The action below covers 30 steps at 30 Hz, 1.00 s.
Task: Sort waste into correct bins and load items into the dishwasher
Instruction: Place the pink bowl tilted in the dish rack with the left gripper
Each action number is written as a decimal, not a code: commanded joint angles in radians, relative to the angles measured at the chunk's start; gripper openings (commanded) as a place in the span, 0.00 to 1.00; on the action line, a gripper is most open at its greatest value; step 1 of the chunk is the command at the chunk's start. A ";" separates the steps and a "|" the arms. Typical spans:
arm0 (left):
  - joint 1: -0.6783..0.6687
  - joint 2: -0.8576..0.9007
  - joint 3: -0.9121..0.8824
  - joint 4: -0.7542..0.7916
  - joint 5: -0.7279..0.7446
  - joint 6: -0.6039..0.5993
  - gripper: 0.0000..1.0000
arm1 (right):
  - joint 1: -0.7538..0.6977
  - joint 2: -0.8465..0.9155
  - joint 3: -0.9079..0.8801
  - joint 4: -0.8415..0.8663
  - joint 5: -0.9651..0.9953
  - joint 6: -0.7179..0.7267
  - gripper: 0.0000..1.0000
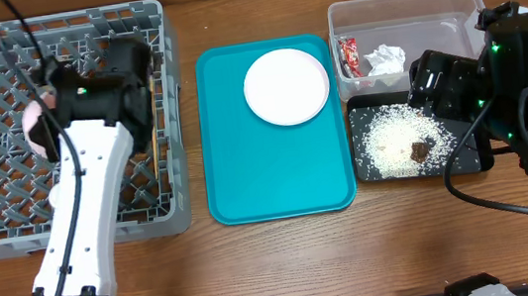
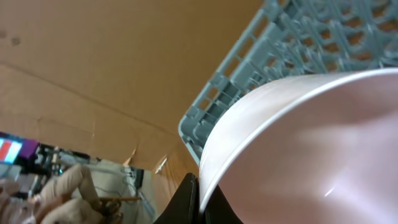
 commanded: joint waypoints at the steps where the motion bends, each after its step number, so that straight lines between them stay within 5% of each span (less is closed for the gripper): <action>1: 0.060 -0.005 -0.010 0.087 -0.065 0.006 0.04 | -0.001 -0.002 0.003 0.005 0.000 0.000 1.00; 4: 0.126 0.007 -0.022 0.211 -0.045 0.039 0.04 | -0.001 -0.002 0.003 0.004 0.000 0.000 1.00; 8: 0.196 0.050 -0.027 0.353 0.063 0.231 0.04 | -0.001 -0.002 0.003 0.005 0.000 0.000 1.00; 21: 0.235 0.283 -0.027 0.718 -0.043 0.686 0.04 | -0.001 -0.002 0.003 0.003 0.000 0.000 1.00; 30: 0.257 0.391 -0.027 0.851 -0.084 0.816 0.04 | -0.001 -0.002 0.003 0.001 0.000 0.000 1.00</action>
